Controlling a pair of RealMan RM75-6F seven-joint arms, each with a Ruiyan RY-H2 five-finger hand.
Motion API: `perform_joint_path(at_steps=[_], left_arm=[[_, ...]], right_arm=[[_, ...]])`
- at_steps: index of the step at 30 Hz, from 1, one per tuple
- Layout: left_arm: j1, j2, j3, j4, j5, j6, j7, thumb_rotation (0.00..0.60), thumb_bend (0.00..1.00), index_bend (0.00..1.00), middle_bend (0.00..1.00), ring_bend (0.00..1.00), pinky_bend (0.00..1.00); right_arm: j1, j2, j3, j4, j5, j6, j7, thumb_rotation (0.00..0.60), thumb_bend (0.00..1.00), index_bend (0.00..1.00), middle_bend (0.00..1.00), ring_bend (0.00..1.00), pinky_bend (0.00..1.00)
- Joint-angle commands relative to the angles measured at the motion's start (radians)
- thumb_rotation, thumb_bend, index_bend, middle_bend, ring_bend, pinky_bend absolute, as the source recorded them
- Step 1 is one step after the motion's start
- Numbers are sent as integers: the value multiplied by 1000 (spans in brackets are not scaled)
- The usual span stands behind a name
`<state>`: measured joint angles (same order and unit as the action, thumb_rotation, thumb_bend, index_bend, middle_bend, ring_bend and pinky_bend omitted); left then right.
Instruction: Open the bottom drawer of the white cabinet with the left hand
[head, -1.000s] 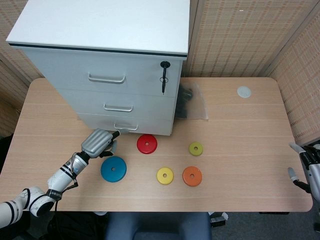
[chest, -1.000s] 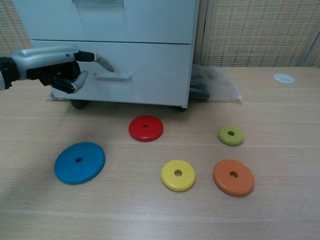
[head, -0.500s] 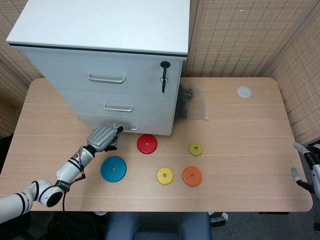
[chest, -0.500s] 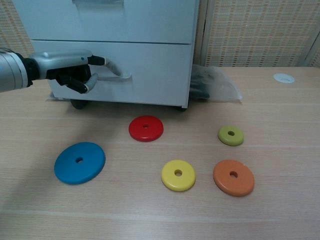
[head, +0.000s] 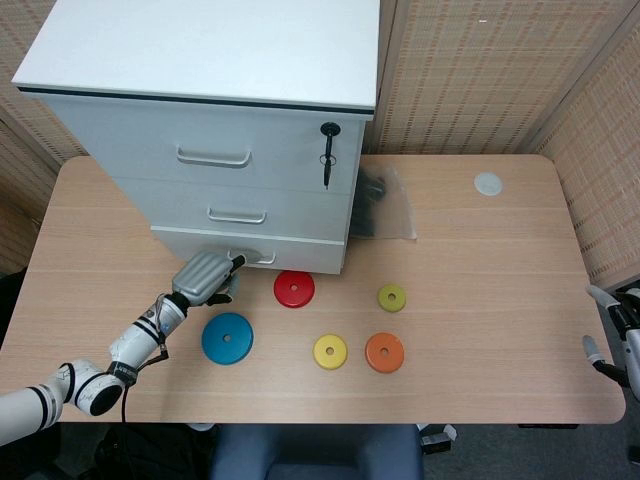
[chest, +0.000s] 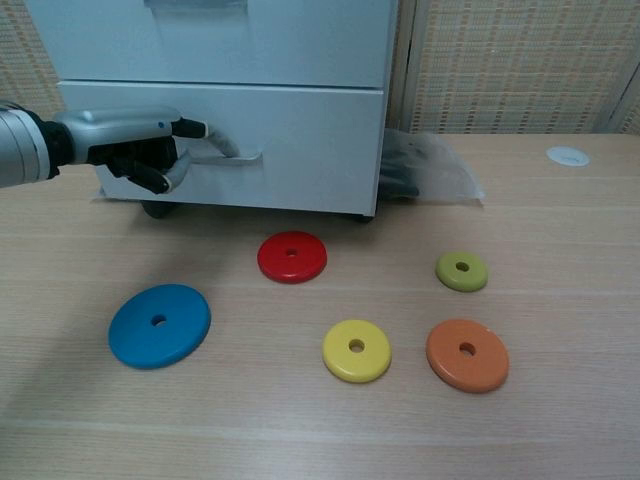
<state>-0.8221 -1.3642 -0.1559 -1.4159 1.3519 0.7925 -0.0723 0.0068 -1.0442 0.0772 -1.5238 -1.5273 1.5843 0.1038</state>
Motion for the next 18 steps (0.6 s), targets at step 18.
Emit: perform_joint_path(at_steps=[18], left_arm=[[43, 71, 64, -112, 72, 70, 9, 600, 757, 195, 964, 1000, 1000]], right_arm=[[-6, 2, -2, -19, -10, 13, -23, 600, 343, 176, 285, 192, 206]])
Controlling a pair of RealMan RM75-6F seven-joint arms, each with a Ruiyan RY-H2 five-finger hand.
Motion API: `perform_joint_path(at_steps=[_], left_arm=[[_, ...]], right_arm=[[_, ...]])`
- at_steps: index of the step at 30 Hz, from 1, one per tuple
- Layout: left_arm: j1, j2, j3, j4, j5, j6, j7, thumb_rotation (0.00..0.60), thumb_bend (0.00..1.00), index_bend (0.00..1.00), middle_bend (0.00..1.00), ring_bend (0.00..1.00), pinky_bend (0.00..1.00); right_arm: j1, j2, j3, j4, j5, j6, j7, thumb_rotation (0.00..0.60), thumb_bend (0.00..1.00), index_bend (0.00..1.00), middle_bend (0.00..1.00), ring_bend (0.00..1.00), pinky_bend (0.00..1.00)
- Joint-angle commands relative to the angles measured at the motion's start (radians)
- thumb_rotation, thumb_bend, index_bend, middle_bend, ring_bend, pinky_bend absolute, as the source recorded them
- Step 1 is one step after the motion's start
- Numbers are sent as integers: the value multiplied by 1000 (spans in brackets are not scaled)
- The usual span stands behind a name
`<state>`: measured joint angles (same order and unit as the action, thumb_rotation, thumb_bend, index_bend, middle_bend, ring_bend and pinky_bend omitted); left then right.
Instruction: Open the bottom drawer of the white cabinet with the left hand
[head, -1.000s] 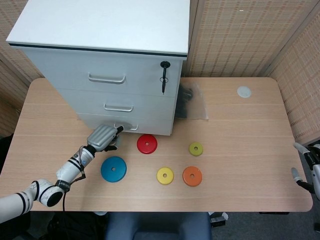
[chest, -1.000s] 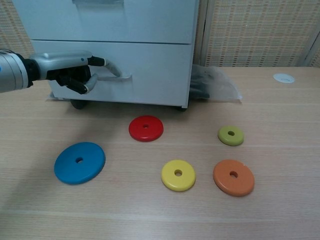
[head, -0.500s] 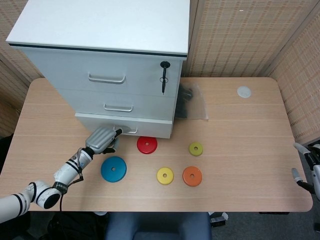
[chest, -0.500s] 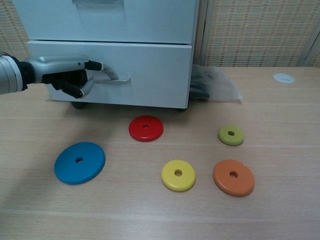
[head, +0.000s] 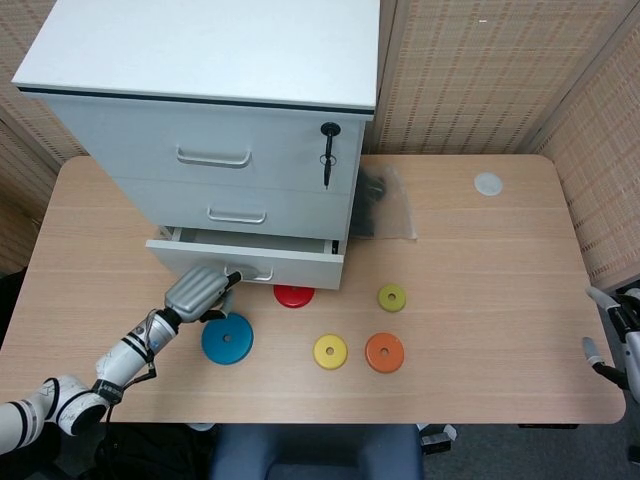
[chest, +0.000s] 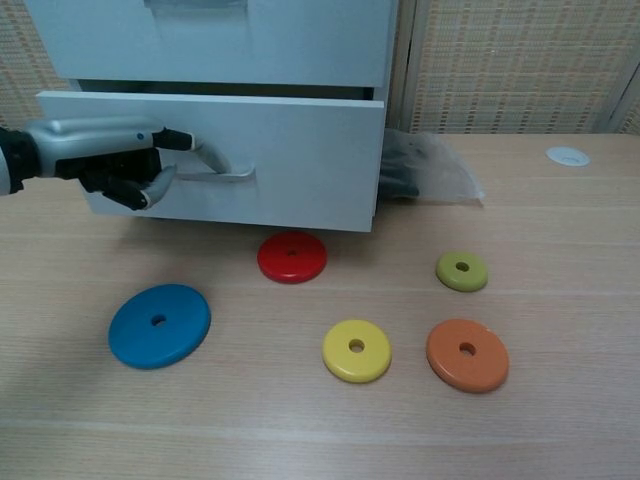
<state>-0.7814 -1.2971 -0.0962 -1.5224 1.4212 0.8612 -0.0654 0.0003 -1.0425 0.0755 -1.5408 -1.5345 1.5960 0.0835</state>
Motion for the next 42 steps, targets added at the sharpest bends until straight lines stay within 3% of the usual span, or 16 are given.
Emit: perform_joint_path(at_steps=[1, 42], left_arm=[[3, 7, 7, -8, 4, 1, 3, 600, 757, 195, 964, 1000, 1000], [77, 103, 102, -176, 121, 87, 55, 600, 757, 195, 961, 1000, 1000]], right_arm=[[0, 1, 0, -3, -3, 2, -3, 600, 343, 176, 285, 192, 206], [-24, 0, -3, -16, -8, 34, -16, 600, 343, 176, 285, 192, 206]])
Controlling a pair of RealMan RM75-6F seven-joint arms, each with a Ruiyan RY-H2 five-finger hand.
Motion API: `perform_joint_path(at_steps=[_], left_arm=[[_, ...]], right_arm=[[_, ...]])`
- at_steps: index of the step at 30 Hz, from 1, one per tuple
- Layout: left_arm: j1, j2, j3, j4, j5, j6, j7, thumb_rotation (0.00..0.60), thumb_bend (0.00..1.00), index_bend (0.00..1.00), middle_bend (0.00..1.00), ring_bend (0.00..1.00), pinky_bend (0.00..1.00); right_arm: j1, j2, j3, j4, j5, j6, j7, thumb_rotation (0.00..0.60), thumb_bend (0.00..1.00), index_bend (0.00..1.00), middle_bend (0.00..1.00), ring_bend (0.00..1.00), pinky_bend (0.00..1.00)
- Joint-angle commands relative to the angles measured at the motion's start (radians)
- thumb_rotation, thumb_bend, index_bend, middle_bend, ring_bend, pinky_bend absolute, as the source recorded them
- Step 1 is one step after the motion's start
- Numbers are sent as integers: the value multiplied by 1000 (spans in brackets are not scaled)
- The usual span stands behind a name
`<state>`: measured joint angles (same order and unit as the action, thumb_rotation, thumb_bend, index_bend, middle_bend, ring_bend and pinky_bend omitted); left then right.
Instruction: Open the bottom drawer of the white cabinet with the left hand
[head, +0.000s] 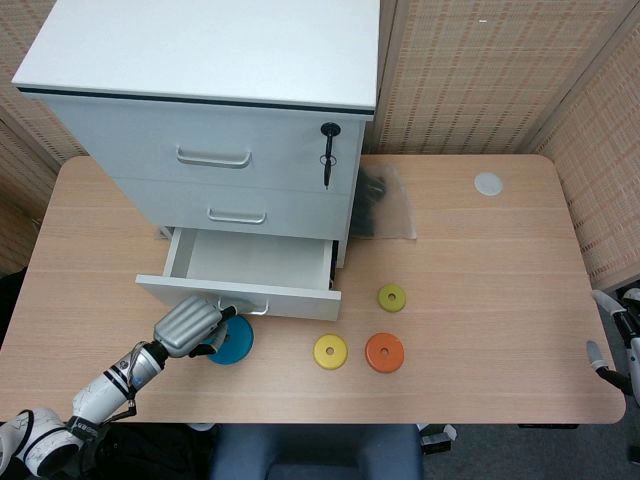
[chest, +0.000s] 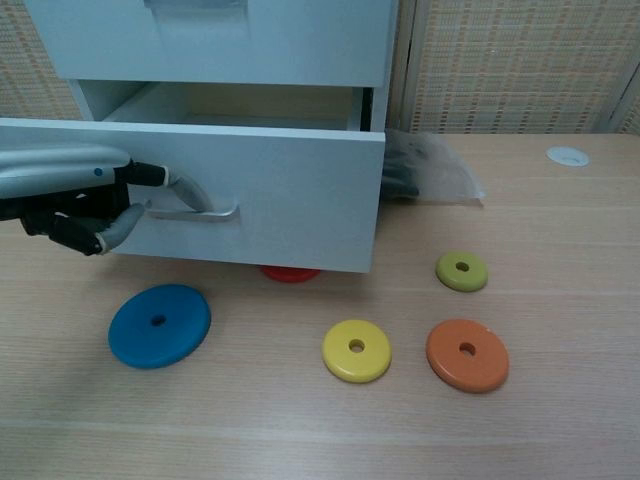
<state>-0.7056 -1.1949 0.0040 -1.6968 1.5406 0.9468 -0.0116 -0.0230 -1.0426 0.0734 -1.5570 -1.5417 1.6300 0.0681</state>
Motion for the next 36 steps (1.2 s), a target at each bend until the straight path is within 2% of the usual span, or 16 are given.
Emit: perform_joint_path(at_steps=[1, 29, 34, 36], left_arm=[[3, 2, 4, -3, 3, 1, 2, 600, 757, 195, 961, 1000, 1000], [73, 45, 76, -79, 149, 104, 6, 600, 757, 190, 955, 998, 1000], [110, 52, 81, -80, 182, 182, -10, 600, 757, 192, 903, 925, 1000], [133, 57, 81, -72, 176, 215, -13, 600, 757, 202, 837, 835, 966]], right_arm=[[-1, 0, -1, 0, -1, 1, 0, 600, 343, 176, 285, 192, 206], [-22, 3, -6, -10, -7, 24, -7, 600, 343, 176, 285, 192, 206], [-23, 10, -11, -10, -9, 15, -3, 600, 343, 176, 285, 192, 206], [-18, 17, -18, -10, -13, 0, 2, 600, 343, 176, 285, 192, 206]])
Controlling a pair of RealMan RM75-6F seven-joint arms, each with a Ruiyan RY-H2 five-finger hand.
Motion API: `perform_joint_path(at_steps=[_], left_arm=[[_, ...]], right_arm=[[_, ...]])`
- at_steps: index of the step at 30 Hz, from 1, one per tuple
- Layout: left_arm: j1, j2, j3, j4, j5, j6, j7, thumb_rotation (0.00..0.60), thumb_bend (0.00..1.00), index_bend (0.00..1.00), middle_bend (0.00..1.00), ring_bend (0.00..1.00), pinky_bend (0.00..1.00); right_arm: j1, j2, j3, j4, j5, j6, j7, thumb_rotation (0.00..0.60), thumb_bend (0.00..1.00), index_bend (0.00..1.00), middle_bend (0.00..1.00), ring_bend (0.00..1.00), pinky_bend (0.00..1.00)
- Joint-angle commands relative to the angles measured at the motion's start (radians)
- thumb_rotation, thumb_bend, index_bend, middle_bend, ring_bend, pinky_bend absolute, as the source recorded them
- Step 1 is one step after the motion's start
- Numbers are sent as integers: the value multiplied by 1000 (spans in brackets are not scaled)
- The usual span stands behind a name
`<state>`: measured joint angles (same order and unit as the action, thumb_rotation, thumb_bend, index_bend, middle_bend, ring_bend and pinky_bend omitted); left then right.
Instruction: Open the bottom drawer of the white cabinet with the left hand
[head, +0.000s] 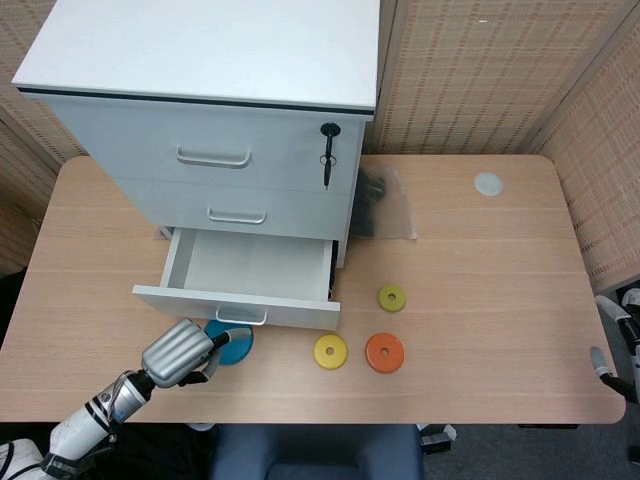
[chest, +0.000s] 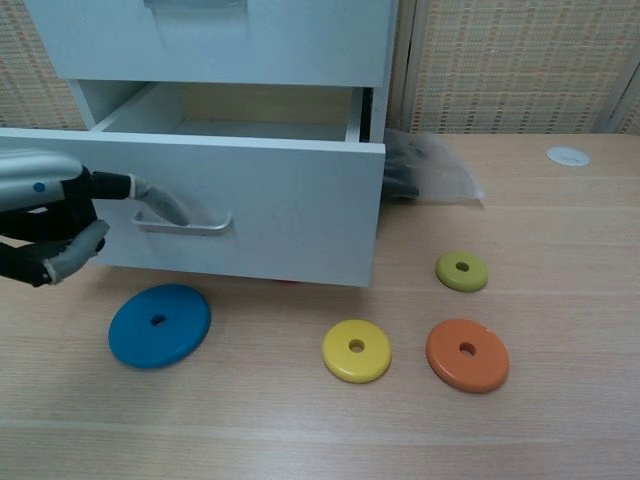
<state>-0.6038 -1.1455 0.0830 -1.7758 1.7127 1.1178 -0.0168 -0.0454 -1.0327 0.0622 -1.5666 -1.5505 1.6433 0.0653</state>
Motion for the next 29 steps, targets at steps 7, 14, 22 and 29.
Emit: perform_joint_path(at_steps=[7, 14, 22, 29], left_arm=[[131, 27, 4, 37, -78, 135, 16, 600, 707, 306, 663, 658, 803], [239, 9, -1, 112, -170, 221, 68, 600, 545, 331, 634, 589, 650], [344, -41, -43, 227, -263, 332, 88, 600, 485, 340, 530, 467, 444], [404, -57, -44, 252, -272, 379, 108, 600, 484, 344, 528, 463, 439]], right_arm=[[25, 12, -10, 6, -26, -39, 22, 600, 343, 176, 285, 192, 206], [56, 2, -10, 14, -38, -76, 38, 600, 270, 176, 285, 192, 206], [90, -10, -16, 22, -62, -113, 43, 600, 263, 176, 285, 192, 206], [98, -27, -23, 35, -74, -115, 53, 600, 280, 190, 293, 192, 206]])
